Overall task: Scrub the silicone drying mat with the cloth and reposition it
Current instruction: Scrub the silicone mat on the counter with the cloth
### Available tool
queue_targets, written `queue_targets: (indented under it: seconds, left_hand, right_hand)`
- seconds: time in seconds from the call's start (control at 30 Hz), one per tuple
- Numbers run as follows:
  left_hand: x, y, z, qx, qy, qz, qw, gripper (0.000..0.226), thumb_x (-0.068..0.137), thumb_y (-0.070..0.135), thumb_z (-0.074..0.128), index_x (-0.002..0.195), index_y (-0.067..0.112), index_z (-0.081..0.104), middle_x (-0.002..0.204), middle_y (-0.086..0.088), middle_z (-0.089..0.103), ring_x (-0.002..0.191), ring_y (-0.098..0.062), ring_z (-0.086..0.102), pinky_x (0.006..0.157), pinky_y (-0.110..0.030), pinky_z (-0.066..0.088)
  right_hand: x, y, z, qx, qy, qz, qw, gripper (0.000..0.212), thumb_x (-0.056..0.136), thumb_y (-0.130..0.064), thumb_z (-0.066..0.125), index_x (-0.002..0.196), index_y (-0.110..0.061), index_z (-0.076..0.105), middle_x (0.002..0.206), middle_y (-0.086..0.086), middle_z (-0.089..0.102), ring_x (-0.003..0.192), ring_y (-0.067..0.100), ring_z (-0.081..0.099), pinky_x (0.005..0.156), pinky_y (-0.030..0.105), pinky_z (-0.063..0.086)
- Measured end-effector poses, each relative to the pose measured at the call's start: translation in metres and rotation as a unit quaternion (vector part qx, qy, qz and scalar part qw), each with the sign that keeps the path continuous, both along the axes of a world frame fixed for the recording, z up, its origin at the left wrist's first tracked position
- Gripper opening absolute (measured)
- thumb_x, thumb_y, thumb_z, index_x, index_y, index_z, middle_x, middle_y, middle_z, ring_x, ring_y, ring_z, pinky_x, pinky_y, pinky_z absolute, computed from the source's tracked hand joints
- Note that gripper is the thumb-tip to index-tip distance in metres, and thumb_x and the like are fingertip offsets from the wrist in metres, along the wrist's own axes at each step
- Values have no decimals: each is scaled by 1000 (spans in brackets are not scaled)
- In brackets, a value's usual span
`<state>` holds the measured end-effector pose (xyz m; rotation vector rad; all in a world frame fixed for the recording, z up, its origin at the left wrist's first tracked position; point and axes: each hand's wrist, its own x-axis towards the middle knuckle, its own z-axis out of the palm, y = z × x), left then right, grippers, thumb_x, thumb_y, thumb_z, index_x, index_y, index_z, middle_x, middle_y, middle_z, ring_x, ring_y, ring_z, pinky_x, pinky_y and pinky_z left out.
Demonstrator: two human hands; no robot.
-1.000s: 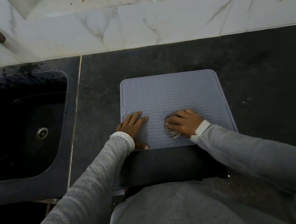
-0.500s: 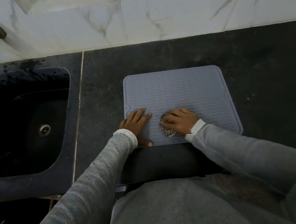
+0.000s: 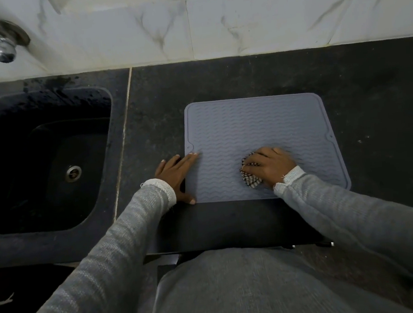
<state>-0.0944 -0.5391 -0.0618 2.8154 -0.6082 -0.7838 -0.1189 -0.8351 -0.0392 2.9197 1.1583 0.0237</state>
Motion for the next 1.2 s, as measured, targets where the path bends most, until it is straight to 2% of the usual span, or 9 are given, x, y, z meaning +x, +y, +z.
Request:
queue_targets:
  seconds: [0.17,0.3,0.4,0.5,0.67,0.83,1.0,1.1,1.2]
  left_hand:
    - [2,-2,2,9,6,4,1000,130,57,56,78,145,38,-15,157,8,6,144,-25,2,112,-51,-8]
    - [0,-2,2,13,5,21,1000,133,54,58,79,145,36,-15,157,8,10,144,-23,2,110,-51,-12]
    - [0,0,1,3,5,28,1000,133,54,58,79,146,36,-14,156,6,12,144,-22,1,109,-51,-15]
    - [0,1,0,-2,5,32,999,132,53,59,79,146,36,-13,156,6,14,144,-22,1,108,-51,-16]
    - [0,0,-1,-4,2,33,999,133,52,59,79,146,36,-12,155,6,17,144,-22,2,109,-51,-14]
    - [-1,-2,0,3,8,42,999,133,52,58,80,145,37,-12,156,5,16,144,-22,1,109,-50,-14]
    - [0,0,-1,-2,10,41,999,133,52,59,79,146,36,-12,156,4,16,144,-22,1,109,-50,-14]
    - [1,1,-2,-4,12,41,999,133,51,60,79,145,37,-13,156,2,16,144,-22,0,109,-49,-13]
    - [1,2,-4,-5,12,40,999,133,51,60,79,145,38,-13,156,2,16,144,-22,-1,110,-49,-13]
  right_hand:
    - [12,61,10,1,12,22,1000,43,58,-14,81,100,-18,72,104,5,69,93,31,64,72,41,49]
    - [12,86,2,-73,-2,47,996,38,86,-24,40,115,-27,64,122,-3,62,110,24,57,84,35,45]
    - [9,57,1,-68,-56,87,992,32,78,-22,45,89,-29,75,95,-7,73,81,18,69,62,24,51]
    - [8,24,1,-59,-106,87,989,27,78,-16,51,82,-25,76,87,-5,73,72,19,69,58,24,51]
    - [13,31,12,-74,-69,89,991,30,53,-22,85,81,-28,76,87,-6,73,75,19,69,61,24,50]
    - [16,83,6,-66,-70,118,988,21,71,-26,63,87,-33,74,91,-11,72,81,15,68,63,23,51]
    - [13,36,-2,-65,-91,117,987,30,78,-16,48,87,-25,76,90,-5,73,73,18,68,59,24,50]
    - [11,15,2,-76,-103,121,984,17,67,-19,72,83,-24,76,86,-5,73,71,19,68,60,24,49]
    - [17,32,9,-84,-60,100,990,31,54,-23,84,84,-27,76,89,-5,73,77,20,68,62,25,49]
